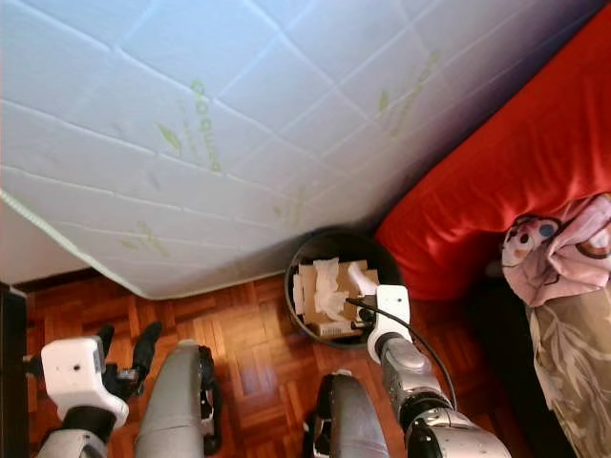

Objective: Clean up the room

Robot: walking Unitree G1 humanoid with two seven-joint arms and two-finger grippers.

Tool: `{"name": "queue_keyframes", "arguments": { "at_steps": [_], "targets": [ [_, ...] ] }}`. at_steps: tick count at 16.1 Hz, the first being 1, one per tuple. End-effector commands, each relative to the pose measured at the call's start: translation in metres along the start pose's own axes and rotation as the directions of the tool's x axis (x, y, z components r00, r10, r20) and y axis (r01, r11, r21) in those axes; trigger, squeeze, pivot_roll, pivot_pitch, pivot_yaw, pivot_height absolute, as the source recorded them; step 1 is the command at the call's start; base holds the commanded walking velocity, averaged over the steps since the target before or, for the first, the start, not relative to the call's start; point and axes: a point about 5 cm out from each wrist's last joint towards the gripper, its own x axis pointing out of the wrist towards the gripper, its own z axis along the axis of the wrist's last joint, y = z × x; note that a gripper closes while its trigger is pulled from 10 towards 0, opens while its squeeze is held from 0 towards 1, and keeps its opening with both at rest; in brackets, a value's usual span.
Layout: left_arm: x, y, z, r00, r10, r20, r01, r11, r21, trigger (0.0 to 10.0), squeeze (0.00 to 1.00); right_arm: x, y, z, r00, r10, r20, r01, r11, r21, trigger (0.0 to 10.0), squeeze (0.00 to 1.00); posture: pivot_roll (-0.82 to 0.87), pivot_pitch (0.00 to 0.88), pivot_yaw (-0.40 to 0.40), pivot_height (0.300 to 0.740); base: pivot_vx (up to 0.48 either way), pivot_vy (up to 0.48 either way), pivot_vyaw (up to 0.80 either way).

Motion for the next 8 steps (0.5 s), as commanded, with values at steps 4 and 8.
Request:
{"name": "queue_keyframes", "arguments": {
  "at_steps": [4, 8],
  "targets": [
    [-0.010, -0.007, -0.002, 0.999, -0.001, -0.054, 0.000, 1.000, -0.018, 10.0, 0.00, -0.005, -0.004, -0.020, 0.996, 0.035, -0.084, -0.038, 0.998, -0.040, 10.0, 1.00, 0.22, 0.465, -0.192, 0.635, 0.000, 0.000, 0.00],
    [-0.014, -0.009, -0.004, 0.997, 0.005, -0.071, -0.006, 1.000, -0.019, 10.0, 0.00, -0.005, 0.003, -0.025, 0.989, 0.099, -0.110, -0.107, 0.992, -0.072, 10.0, 1.00, 0.22, 0.469, -0.198, 0.635, 0.000, 0.000, 0.00]
  ]
}}
